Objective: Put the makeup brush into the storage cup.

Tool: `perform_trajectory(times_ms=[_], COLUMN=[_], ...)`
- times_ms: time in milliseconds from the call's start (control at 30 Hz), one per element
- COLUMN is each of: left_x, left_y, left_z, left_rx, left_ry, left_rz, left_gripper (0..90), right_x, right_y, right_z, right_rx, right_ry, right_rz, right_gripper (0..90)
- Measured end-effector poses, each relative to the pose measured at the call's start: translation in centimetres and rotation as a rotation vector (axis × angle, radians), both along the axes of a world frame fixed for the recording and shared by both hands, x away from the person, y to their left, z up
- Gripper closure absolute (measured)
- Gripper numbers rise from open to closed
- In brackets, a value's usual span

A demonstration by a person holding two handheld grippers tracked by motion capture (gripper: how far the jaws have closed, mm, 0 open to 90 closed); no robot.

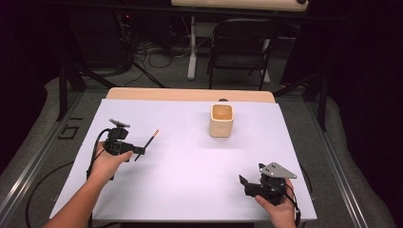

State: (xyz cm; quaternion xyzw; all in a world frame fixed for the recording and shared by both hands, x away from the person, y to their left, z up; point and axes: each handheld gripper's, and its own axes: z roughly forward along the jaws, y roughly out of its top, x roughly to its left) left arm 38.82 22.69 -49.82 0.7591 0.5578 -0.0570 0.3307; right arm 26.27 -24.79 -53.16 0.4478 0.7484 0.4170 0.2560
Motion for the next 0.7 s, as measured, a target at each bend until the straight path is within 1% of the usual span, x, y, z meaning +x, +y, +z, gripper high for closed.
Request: perform_trajectory(times_ms=[67,100,133,200,300,333,400,467,567,700], left_x=[-0.2,-0.3,-0.4,-0.6,-1.0,-1.1,-1.3,-1.5,-2.0,-2.5], left_y=[0.0,-0.1,-0.2,-0.3,-0.5,-0.6,-0.7,-0.8,-0.9,-1.2], left_z=[0.0,0.0,0.1,0.1,0.1,0.1,0.0,0.0,0.0,0.0], left_rx=[-0.020,-0.034,-0.043,-0.070,-0.097,-0.106,-0.123,-0.140,-0.170,-0.206], left_ry=[-0.006,-0.009,-0.023,-0.040,-0.065,-0.064,-0.078,-0.097,-0.124,-0.165], left_rz=[0.000,0.011,0.006,0.005,0.012,0.011,0.008,0.001,0.007,0.003], left_gripper=[84.6,84.5,84.5,84.5,84.5,84.5,84.5,84.5,84.5,84.5], right_x=[0.0,0.0,0.0,0.0,0.0,0.0,0.0,0.0,0.0,0.0], right_y=[0.0,0.0,0.0,0.1,0.1,0.1,0.1,0.1,0.1,0.2], right_z=[0.0,0.0,0.0,0.0,0.0,0.0,-0.1,-0.1,-0.1,-0.1], right_rx=[-0.001,-0.001,0.000,0.001,0.001,0.001,0.000,-0.003,-0.004,-0.007], right_ry=[-0.001,0.000,0.001,0.003,0.004,0.005,0.005,0.005,0.004,0.009], right_rz=[0.001,0.001,0.001,0.000,-0.002,-0.002,-0.003,-0.004,-0.005,-0.005], right_gripper=[15.0,15.0,15.0,15.0,15.0,15.0,15.0,15.0,15.0,15.0])
